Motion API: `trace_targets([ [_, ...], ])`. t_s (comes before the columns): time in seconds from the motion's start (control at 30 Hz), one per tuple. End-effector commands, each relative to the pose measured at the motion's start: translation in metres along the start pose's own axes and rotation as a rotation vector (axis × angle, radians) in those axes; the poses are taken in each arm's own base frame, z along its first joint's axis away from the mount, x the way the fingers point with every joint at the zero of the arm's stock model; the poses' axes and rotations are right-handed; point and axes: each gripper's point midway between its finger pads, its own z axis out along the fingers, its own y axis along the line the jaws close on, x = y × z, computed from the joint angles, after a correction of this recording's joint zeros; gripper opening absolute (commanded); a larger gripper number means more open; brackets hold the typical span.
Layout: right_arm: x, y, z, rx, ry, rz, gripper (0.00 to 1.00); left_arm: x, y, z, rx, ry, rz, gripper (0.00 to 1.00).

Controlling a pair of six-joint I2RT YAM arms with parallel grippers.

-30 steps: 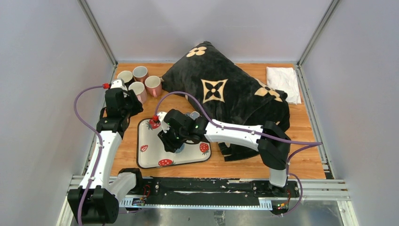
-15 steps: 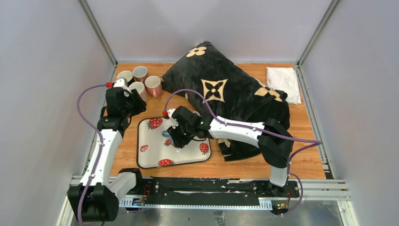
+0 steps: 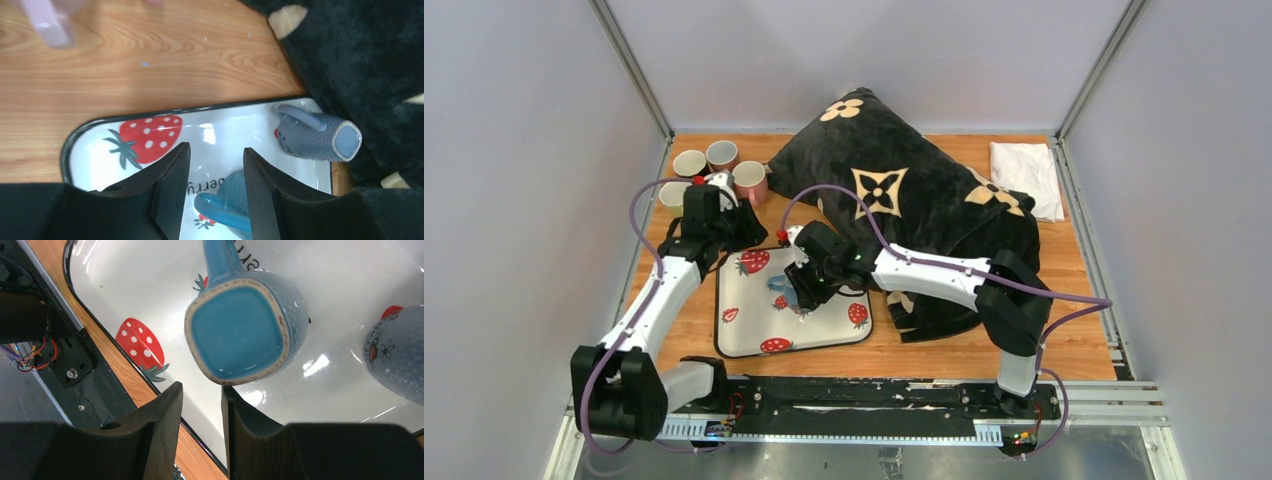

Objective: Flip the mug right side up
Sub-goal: Turn over the cup on the tray.

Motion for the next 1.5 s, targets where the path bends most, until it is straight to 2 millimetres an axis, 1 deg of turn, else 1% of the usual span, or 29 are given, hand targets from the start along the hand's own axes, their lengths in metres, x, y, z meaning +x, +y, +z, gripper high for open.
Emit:
trace_targets([
  [0.0, -0.008, -0.008, -0.011, 0.019, -0.041, 0.037, 0.39, 0.025, -0.009, 0.015, 0.005, 0.061, 0.0, 0.49],
  [0.07, -0.008, -0.011, -0.011, 0.026, -0.042, 0.048, 0.39, 0.037, -0.01, 0.018, -0.007, 0.087, 0.011, 0.48],
  [0.2, -0.01, -0.015, -0.013, 0.036, -0.053, 0.056, 0.39, 0.053, 0.0, 0.018, -0.056, 0.101, 0.021, 0.48],
  [0.3, -0.012, -0.017, -0.015, 0.035, -0.06, 0.064, 0.39, 0.063, 0.003, 0.019, -0.061, 0.114, 0.023, 0.48],
  [0.5, -0.014, -0.02, -0.012, 0.025, -0.063, 0.087, 0.39, 0.079, 0.002, 0.022, -0.06, 0.164, 0.062, 0.48],
  [0.6, -0.016, -0.023, -0.011, 0.032, -0.067, 0.1, 0.39, 0.084, 0.003, 0.021, -0.071, 0.178, 0.081, 0.47],
  [0.9, -0.025, -0.041, -0.01, 0.068, -0.085, 0.153, 0.39, 0.099, 0.012, 0.013, -0.103, 0.203, 0.098, 0.47],
  [1.1, -0.029, -0.047, -0.005, 0.066, -0.083, 0.177, 0.39, 0.11, 0.009, 0.007, -0.083, 0.222, 0.102, 0.47],
  [1.33, -0.044, -0.054, 0.0, 0.069, -0.101, 0.185, 0.39, 0.115, 0.008, -0.005, -0.075, 0.226, 0.106, 0.46],
  [1.47, -0.052, -0.055, 0.003, 0.063, -0.111, 0.181, 0.39, 0.116, 0.0, -0.01, -0.045, 0.217, 0.089, 0.46],
])
